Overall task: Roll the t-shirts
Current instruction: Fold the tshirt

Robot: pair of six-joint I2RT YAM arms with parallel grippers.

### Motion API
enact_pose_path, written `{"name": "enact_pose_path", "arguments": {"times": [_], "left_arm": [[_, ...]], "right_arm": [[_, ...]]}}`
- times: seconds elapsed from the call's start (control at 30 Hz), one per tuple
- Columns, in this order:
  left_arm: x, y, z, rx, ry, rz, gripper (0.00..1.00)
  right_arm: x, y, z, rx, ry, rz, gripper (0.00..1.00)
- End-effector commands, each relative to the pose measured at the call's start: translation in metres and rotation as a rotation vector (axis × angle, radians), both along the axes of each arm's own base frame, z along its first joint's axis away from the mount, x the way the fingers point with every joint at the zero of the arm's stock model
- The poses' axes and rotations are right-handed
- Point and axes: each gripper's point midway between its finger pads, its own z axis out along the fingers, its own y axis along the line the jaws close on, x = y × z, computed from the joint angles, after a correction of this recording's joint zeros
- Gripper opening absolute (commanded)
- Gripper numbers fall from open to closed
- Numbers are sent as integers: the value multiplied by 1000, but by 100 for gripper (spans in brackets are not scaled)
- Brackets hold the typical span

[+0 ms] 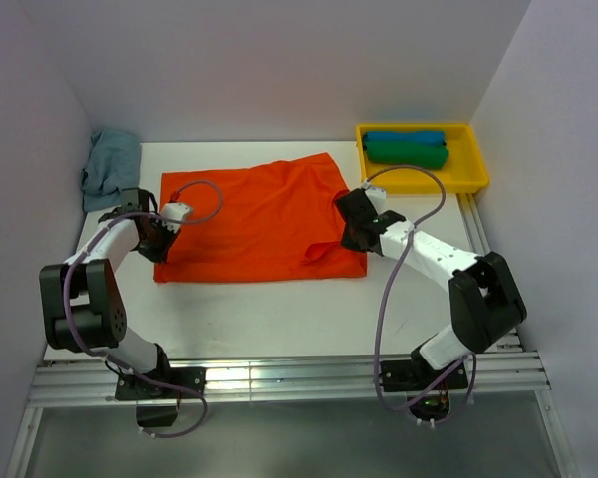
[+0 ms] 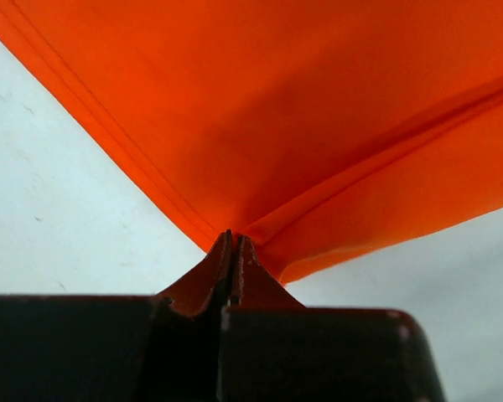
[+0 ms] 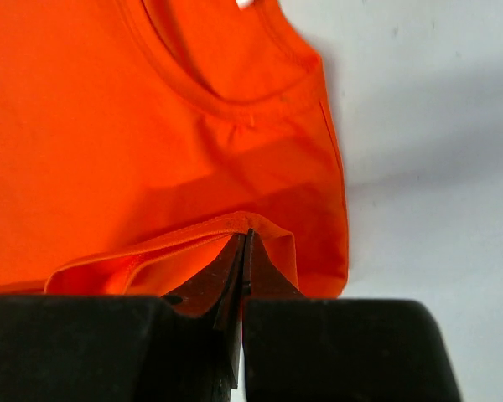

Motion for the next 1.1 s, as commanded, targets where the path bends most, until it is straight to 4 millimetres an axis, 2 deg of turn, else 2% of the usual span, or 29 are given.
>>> {"name": "enact_pose_path", "arguments": {"times": [0.0, 0.03, 0.43, 0.6, 0.9, 1.07], "left_arm": [[24, 2, 11, -13, -54, 39, 0], [27, 2, 11, -14, -53, 40, 0], [46, 7, 24, -6, -92, 85, 10], [54, 10, 26, 0, -105, 110, 10], [70, 13, 24, -7, -110, 151, 10], [74, 13, 21, -9, -104, 164, 9]], "right_arm": [[33, 5, 24, 10, -78, 22, 0], [36, 5, 21, 4, -68, 25, 0], [78, 9, 36, 1, -110, 32, 0], [91, 10, 43, 6, -133, 34, 0], [109, 12, 37, 11, -137, 47, 0], [121, 16, 43, -2, -140, 70, 0]]}}
